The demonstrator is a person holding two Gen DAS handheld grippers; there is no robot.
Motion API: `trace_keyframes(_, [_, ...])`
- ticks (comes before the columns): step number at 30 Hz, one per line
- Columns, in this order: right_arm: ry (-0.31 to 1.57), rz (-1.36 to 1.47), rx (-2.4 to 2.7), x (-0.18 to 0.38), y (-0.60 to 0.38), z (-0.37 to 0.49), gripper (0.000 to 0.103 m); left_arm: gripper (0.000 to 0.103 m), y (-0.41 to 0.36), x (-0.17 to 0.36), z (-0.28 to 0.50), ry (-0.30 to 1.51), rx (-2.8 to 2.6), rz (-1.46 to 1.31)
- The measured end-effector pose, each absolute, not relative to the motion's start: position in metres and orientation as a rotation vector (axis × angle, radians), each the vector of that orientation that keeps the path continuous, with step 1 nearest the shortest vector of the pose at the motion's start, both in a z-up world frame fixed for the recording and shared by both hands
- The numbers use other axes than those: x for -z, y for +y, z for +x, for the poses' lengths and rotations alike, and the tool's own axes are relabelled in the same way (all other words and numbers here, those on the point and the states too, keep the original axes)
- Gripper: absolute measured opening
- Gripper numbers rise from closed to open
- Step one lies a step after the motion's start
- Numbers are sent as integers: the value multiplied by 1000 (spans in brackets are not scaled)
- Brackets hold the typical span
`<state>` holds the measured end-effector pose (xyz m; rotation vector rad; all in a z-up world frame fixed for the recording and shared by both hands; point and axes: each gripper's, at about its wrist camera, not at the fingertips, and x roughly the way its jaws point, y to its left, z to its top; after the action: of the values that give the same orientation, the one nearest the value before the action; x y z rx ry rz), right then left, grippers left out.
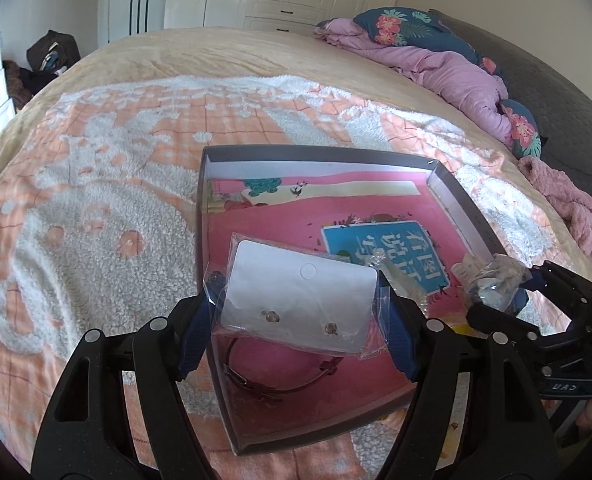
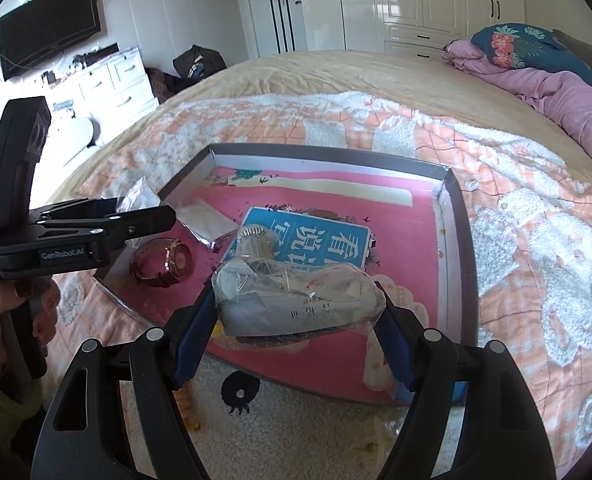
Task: Organize jewelry
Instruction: 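Carry the card into the grey box with the left tool while the right tool places the bagged item there, then open both tools and withdraw them from the grey box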
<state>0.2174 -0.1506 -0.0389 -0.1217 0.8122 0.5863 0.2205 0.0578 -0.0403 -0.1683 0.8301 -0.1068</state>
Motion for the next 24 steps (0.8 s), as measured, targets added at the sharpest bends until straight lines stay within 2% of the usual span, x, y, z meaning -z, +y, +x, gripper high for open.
trace_keyframes(14, [874,-95,-594,55,-143,221,74,65,60,45,224,851,108,-180])
trace_keyframes(18, [878,-79,-597,55,-144,219,81,65,59,47,224,855,111,-178])
trace_keyframes(24, [860,-59,-596,50,-148,216,86,65,58,48,224,860,115,-171])
